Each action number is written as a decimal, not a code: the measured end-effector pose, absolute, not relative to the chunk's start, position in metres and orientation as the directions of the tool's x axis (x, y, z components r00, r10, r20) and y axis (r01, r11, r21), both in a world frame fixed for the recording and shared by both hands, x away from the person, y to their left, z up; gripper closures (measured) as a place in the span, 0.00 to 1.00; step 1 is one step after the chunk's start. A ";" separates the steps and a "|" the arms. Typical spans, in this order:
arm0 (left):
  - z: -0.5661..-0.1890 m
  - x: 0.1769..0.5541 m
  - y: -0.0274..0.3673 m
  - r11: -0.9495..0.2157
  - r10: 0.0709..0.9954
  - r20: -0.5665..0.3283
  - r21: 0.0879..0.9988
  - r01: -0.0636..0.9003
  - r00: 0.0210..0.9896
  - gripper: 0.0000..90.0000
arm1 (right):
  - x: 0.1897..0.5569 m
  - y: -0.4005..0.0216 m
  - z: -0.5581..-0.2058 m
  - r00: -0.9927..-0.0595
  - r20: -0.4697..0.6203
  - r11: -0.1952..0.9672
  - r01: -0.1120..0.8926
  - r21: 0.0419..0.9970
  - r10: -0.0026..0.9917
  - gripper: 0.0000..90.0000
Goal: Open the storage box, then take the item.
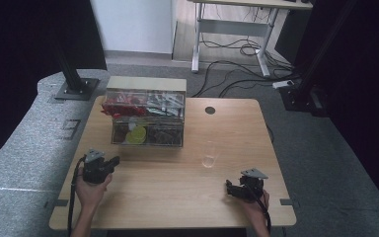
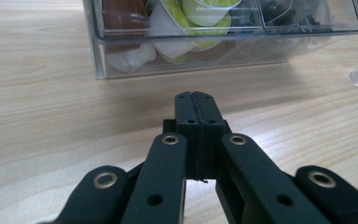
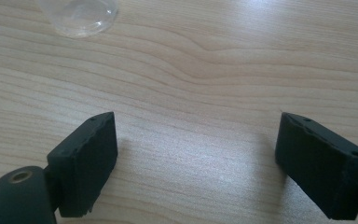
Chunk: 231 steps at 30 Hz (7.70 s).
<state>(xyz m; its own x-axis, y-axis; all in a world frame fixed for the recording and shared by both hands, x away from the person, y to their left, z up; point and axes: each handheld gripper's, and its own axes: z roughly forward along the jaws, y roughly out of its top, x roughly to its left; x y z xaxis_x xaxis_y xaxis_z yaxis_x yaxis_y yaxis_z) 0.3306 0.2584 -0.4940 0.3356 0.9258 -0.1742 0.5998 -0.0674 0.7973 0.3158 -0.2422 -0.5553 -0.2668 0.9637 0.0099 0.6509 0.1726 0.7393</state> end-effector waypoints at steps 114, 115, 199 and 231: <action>-0.425 0.389 0.241 -0.075 0.924 -0.147 0.836 0.543 0.353 1.00 | 0.315 -0.242 -0.555 -0.263 0.009 0.170 0.650 0.740 0.965 0.15; -0.424 0.390 0.241 -0.073 0.924 -0.148 0.838 0.541 0.353 1.00 | 0.315 -0.242 -0.555 -0.262 0.010 0.170 0.651 0.740 0.965 0.15; -0.404 0.404 0.245 -0.054 0.920 -0.171 0.836 0.546 0.352 1.00 | 0.334 -0.152 -0.439 -0.497 0.099 0.120 0.391 0.913 0.862 0.38; -0.403 0.405 0.241 -0.062 0.917 -0.171 0.832 0.551 0.361 1.00 | 0.372 -0.081 -0.425 -0.596 0.097 0.181 0.389 0.903 0.797 0.45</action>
